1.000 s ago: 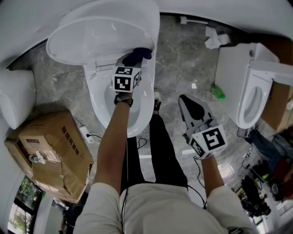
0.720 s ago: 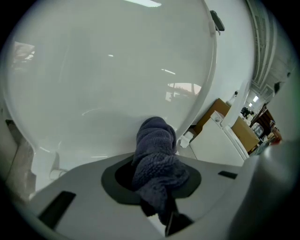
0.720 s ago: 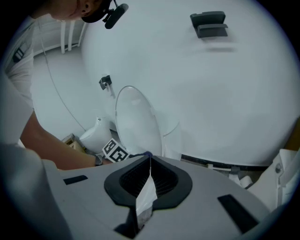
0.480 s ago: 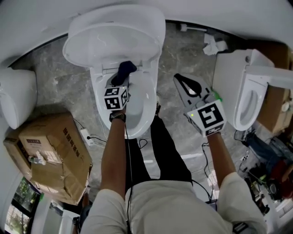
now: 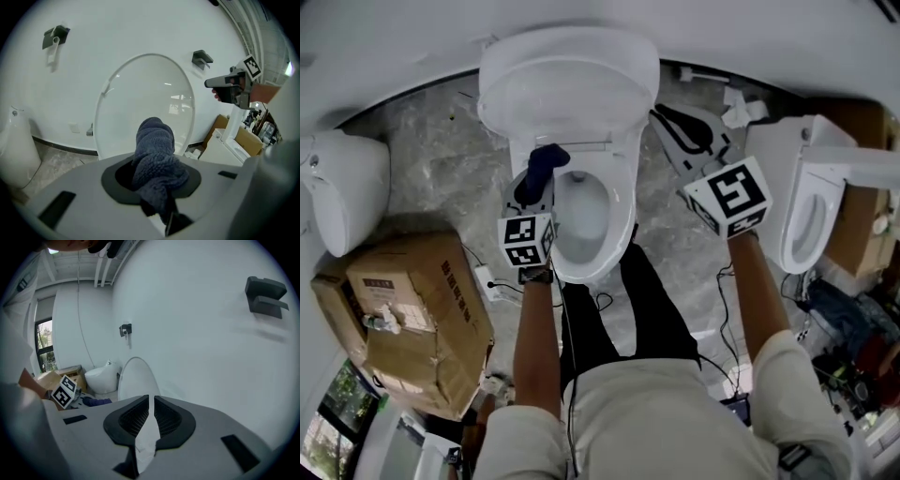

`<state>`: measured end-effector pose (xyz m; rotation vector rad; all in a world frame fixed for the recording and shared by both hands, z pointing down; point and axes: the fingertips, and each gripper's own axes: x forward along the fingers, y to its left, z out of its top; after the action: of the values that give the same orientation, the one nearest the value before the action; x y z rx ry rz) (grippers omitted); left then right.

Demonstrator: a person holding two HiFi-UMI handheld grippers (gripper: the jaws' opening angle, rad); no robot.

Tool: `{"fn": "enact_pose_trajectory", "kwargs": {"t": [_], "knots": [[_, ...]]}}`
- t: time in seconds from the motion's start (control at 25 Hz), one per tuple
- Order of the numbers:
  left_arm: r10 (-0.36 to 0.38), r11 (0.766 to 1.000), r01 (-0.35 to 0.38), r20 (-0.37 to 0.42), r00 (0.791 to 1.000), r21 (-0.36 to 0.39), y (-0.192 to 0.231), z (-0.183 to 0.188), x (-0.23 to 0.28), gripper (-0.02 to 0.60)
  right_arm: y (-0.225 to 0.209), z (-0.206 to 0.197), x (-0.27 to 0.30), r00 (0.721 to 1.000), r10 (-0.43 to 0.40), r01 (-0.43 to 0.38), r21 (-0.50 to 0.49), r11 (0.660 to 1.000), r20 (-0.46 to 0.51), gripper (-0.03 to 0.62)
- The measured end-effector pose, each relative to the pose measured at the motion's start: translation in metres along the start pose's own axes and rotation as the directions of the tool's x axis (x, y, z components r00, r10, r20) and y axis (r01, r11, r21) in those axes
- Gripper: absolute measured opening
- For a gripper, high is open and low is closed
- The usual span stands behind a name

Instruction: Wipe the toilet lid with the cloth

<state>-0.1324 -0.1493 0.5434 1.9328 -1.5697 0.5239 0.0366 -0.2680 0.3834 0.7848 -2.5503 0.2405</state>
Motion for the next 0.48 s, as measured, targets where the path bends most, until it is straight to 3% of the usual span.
{"fn": "enact_pose_trajectory", "kwargs": {"t": [0.2,0.48], "knots": [[-0.019,0.999,0.016,0.059,0.998,0.042,-0.001,0.040,-0.030,0.101,-0.013,0.008,0.025,0.999,0.005,-0.007,-0.044,0.999,-0.051,0.112],[-0.074,0.989,0.060,0.107,0.992,0.133,-0.014,0.072,-0.055,0.101,-0.021,0.002,0.052,0.994,-0.012,0.002,-0.098,0.995,-0.111,0.112]]}}
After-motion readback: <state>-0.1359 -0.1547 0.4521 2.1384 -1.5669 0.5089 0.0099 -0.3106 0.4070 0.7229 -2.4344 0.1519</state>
